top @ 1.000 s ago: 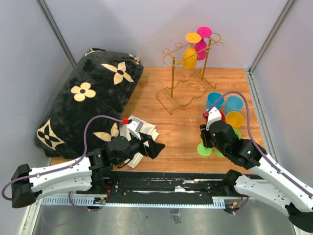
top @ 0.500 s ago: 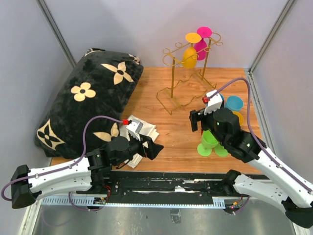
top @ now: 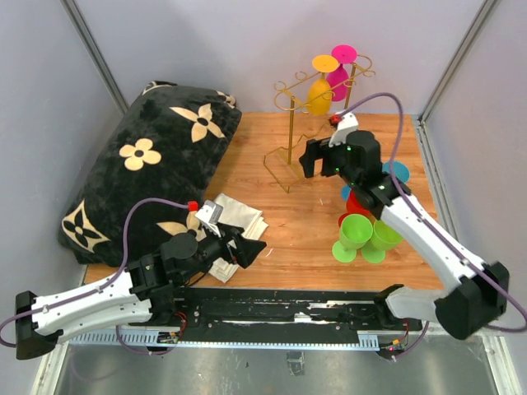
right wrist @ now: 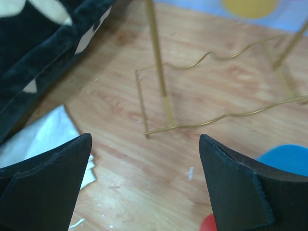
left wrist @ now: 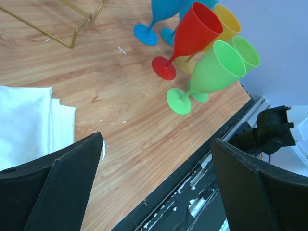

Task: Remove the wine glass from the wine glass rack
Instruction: Move the wine rack to the center of the board.

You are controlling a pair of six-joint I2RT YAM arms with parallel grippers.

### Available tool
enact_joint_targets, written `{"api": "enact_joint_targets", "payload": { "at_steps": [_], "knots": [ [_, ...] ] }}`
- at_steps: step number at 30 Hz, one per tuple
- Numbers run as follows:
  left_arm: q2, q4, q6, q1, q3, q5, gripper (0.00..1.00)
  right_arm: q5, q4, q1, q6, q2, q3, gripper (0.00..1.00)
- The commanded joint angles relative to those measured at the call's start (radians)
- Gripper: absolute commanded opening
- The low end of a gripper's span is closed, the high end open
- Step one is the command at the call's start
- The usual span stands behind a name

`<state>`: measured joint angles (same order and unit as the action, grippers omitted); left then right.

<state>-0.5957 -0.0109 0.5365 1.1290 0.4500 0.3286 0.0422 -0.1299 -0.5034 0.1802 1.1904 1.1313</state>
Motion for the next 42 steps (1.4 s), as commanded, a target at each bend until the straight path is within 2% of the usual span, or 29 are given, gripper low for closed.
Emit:
{"api": "enact_joint_targets", "payload": {
  "at_steps": [1,6,19,24,32,37,42],
  "knots": [
    [0.039,-0.033,0.019,-0.003,-0.014,0.021,1.0,-0.154,0.096,0.006,0.104,0.147,-0.033,0.93],
    [0.069,-0.065,0.014,-0.004,-0.011,0.038,1.0,-0.175,-0.025,-0.003,0.116,0.348,0.061,0.93],
    [0.106,-0.103,0.006,-0.003,-0.008,0.063,1.0,0.0,0.06,-0.069,-0.066,0.626,0.154,1.0],
    [0.117,-0.126,0.005,-0.004,0.002,0.072,1.0,0.075,0.063,-0.068,-0.148,0.693,0.199,0.98],
    [0.138,-0.132,0.015,-0.003,-0.008,0.081,1.0,0.021,0.046,-0.063,-0.22,0.746,0.251,0.98],
    [0.138,-0.13,0.017,-0.004,-0.009,0.081,1.0,-0.174,-0.078,-0.067,-0.245,0.799,0.326,0.99],
    [0.135,-0.13,0.021,-0.003,-0.006,0.073,1.0,-0.166,-0.132,-0.069,-0.228,0.83,0.363,0.99]
  ]
}}
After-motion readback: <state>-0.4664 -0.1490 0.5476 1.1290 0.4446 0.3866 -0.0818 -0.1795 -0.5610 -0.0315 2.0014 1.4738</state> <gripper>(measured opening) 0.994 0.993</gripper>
